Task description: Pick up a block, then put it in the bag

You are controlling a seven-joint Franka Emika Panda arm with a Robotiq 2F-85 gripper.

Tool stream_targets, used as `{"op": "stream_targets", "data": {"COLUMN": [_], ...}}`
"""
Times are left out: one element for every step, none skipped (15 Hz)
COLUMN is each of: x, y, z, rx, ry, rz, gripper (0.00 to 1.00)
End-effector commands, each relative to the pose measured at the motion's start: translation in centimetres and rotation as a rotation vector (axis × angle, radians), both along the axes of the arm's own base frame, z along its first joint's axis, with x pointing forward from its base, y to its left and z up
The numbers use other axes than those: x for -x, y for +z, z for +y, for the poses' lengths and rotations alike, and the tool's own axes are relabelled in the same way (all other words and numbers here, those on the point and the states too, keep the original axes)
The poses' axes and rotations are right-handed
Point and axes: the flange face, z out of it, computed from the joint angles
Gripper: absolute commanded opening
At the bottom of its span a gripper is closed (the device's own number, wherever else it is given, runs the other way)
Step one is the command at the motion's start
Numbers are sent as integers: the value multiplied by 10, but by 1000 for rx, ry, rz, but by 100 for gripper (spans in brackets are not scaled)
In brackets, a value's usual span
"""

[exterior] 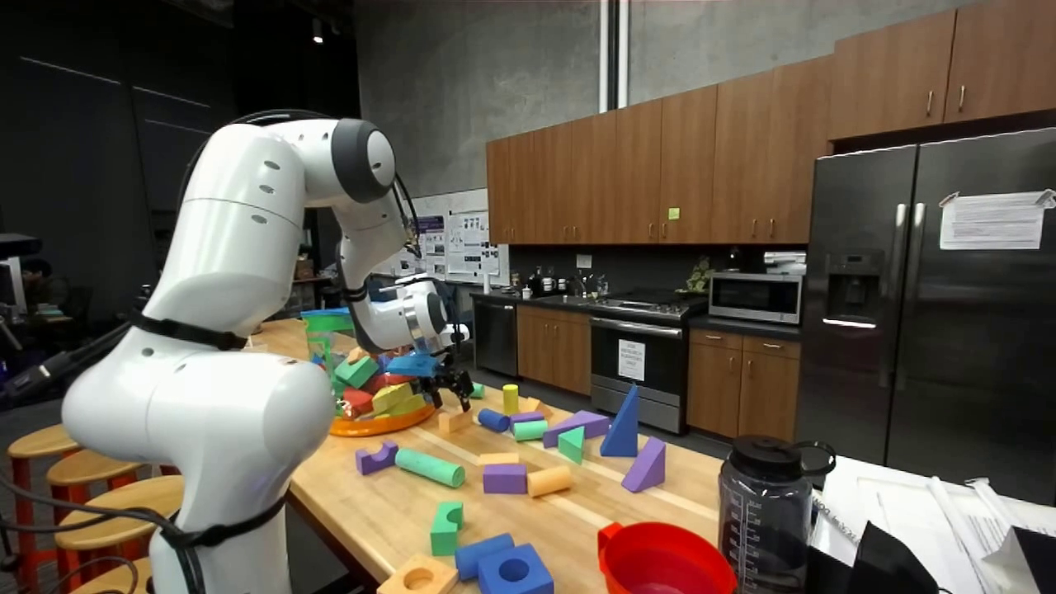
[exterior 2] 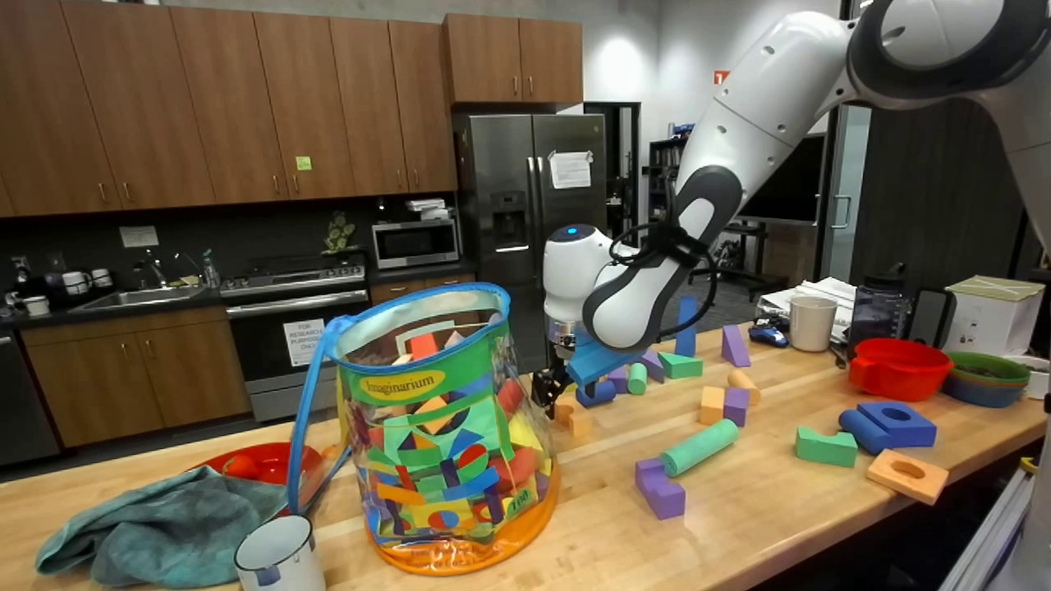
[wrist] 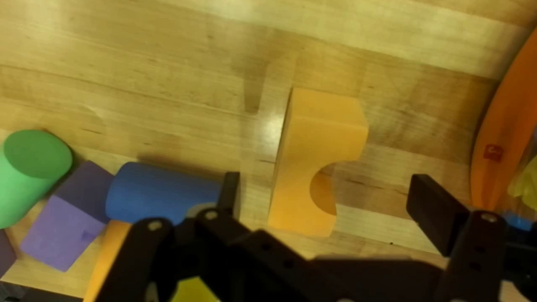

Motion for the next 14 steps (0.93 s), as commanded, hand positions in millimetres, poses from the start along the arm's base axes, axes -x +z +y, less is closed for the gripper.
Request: {"op": "stream_targets", "data": {"x": [0, 0, -1, -1, -1, -1, -1, -1, -1, -1, -2, -2, -2, -2], "y": [1, 1, 1, -1, 0, 0, 0, 1, 1, 1, 1, 0, 0, 0], "z": [0, 0, -1, 0, 0, 0, 1, 1, 2, 2, 2, 2, 2, 2], "rx": [0, -3, -5, -11, -15, -19, -26, -29, -32, -33, -22, -23, -23, -22], "ry": [0, -2, -5, -6, -7, -3, 0, 3, 4, 5, 4, 5, 5, 5], "rz": [1, 1, -3, -6, -10, -15, -19, -22, -25, -27, -19, -20, -19, -19], "gripper": [100, 100, 100, 100, 100, 100, 100, 100, 100, 100, 100, 100, 100, 100]}}
